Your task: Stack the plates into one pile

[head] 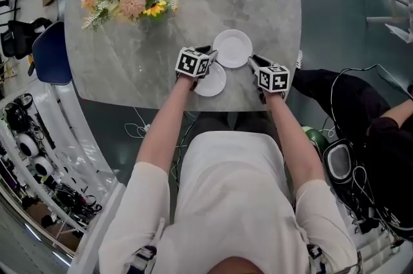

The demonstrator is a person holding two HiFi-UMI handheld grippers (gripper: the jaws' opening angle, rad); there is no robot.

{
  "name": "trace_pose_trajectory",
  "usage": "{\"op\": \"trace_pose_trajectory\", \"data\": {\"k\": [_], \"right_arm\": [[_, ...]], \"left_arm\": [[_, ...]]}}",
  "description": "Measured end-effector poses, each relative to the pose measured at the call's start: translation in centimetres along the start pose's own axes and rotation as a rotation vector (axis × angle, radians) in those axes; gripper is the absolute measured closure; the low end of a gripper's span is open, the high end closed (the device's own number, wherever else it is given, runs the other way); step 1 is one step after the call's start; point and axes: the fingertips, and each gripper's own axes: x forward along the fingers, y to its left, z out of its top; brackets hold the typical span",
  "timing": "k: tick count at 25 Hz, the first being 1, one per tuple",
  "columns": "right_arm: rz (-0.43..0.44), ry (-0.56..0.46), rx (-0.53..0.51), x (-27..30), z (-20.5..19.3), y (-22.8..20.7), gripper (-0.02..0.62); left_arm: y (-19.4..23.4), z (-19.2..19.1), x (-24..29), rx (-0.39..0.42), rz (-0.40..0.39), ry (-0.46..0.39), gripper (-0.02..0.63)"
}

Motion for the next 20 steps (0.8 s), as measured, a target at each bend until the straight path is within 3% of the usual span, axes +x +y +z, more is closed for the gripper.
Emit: {"op": "trace_pose_trajectory", "data": {"k": [7, 11, 16, 20], "right_arm": [[0.014, -0.041, 0.071, 0.7, 0.8, 0.2, 0.498], [0.017, -0.066, 0.134, 0.9, 1.0, 0.1, 0.507], [0.014, -0.111, 0.246, 0.9, 1.3, -0.1, 0.536], [0.024, -0.128, 0.255, 0.6, 1.7, 0.4, 0.541]], "left_arm": [[-0.1, 0.0, 0.0, 0.028, -0.042, 0.013, 0.489], [-0.3, 0.0, 0.3, 0.043, -0.024, 0.022, 0.506], [0.0, 0.2, 0.0, -0.006, -0.025, 0.002, 0.527], [0.3, 1.2, -1.1, -0.028, -0.017, -0.058, 0.556]]}}
